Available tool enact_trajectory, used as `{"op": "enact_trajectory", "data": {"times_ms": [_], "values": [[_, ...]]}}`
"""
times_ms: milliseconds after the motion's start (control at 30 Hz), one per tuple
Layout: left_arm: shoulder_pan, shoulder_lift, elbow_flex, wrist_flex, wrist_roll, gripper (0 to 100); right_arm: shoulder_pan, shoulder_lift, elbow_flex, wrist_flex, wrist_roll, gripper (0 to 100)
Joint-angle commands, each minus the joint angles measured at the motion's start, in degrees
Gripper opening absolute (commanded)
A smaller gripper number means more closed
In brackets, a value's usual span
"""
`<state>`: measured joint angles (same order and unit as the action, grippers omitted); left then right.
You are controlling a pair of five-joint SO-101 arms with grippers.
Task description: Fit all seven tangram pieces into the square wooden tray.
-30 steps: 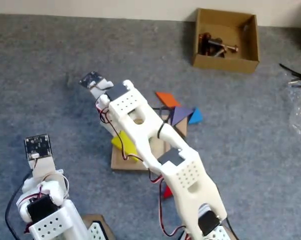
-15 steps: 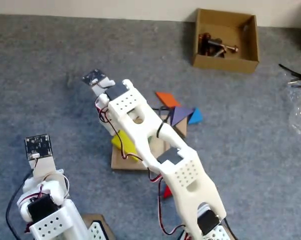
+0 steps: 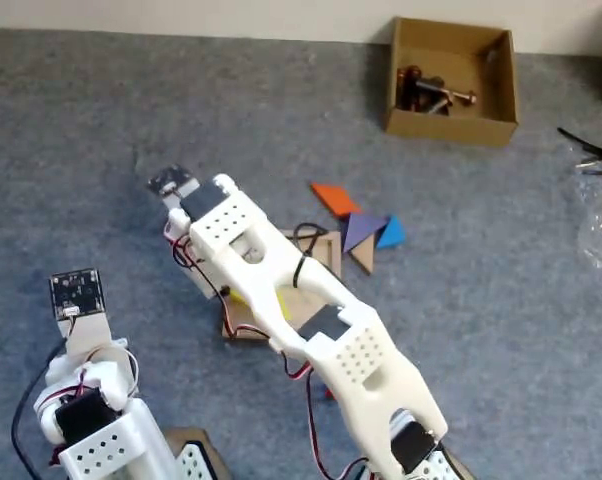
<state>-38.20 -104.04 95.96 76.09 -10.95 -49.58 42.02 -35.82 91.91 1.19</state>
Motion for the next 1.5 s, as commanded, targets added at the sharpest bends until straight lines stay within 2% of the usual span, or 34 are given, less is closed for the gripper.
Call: {"op": "enact_trajectory", "data": {"times_ms": [0, 533, 967, 1167, 1333, 1467], "values": [[-0.8, -0.3, 1.2, 0.3, 0.6, 1, -1.0, -5.1, -4.1, 2.4, -1.1, 27.0], [-0.8, -0.3, 1.2, 0.3, 0.6, 1, -0.7, -4.5, -2.6, 4.8, -3.2, 27.0], [-0.8, -0.3, 1.2, 0.3, 0.6, 1, -0.4, -4.5, 4.4, -2.1, -1.9, 26.9], [-0.8, -0.3, 1.2, 0.4, 0.6, 1, -0.4, -4.5, 4.5, -1.6, -1.1, 16.7], [-0.8, -0.3, 1.2, 0.4, 0.6, 1, 1.8, -4.5, 4.5, -1.5, -1.1, 16.2], [-0.8, -0.3, 1.2, 0.4, 0.6, 1, 3.3, -4.5, 7.2, -0.9, 3.7, 15.9]]}}
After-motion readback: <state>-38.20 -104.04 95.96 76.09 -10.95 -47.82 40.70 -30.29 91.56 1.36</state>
